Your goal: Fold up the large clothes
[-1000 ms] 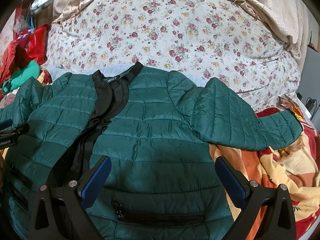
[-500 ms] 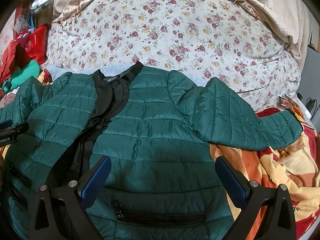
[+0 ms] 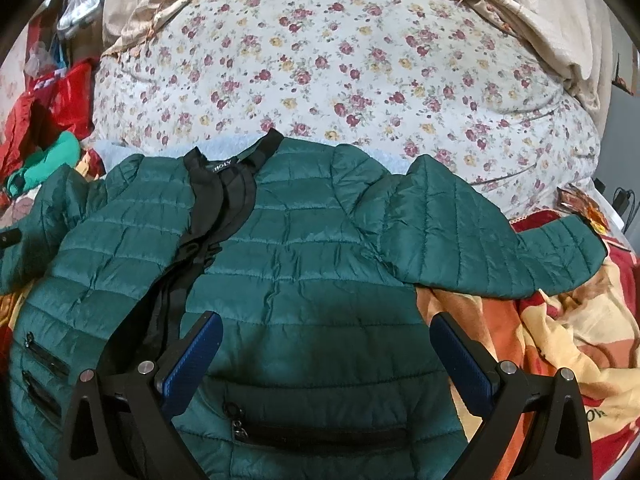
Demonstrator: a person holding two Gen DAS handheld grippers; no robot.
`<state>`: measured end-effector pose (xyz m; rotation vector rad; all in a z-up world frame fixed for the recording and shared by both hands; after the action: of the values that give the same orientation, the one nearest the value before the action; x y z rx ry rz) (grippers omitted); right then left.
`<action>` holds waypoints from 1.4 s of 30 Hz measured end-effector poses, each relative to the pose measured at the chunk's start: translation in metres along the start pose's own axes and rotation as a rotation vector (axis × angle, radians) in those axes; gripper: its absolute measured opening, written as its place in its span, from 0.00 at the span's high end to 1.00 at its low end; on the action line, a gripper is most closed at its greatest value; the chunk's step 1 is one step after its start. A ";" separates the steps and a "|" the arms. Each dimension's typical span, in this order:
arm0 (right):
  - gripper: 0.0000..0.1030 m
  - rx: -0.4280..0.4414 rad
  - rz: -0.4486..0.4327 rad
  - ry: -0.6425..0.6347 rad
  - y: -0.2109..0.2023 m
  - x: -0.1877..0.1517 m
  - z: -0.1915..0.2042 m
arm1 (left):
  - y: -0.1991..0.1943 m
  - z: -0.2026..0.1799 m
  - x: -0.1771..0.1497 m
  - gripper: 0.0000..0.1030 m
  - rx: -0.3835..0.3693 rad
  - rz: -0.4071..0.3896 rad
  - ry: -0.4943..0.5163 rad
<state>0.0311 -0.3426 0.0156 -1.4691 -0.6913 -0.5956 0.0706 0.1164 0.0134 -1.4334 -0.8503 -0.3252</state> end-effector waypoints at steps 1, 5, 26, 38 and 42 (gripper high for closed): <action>0.00 -0.001 0.000 0.004 -0.001 -0.001 -0.001 | 0.003 0.006 0.000 0.00 0.014 0.009 -0.001; 0.00 -0.009 0.008 -0.004 0.000 -0.002 -0.001 | 0.022 0.045 -0.024 0.00 0.138 0.058 -0.076; 0.00 -0.052 0.054 -0.092 0.015 -0.007 0.013 | 0.026 0.170 -0.022 0.01 0.242 -0.031 -0.523; 0.00 -0.053 0.059 -0.092 0.016 -0.008 0.014 | 0.022 0.119 0.008 0.01 0.273 -0.140 -0.222; 0.00 -0.053 0.059 -0.100 0.016 -0.008 0.014 | 0.029 0.142 0.000 0.01 0.254 -0.091 -0.353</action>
<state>0.0365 -0.3288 -0.0009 -1.5714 -0.7120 -0.5002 0.0455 0.2555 -0.0204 -1.2325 -1.2013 -0.0265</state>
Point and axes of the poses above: each gripper's, at about its wrist camera, not at the fingertips, and y roughly the way its jaws point, z to its left, x to its top, the point moved 4 cm from there along y, roughly the way its jaws point, and after that the axes turned 5 degrees about x, right-handed, at the moved point
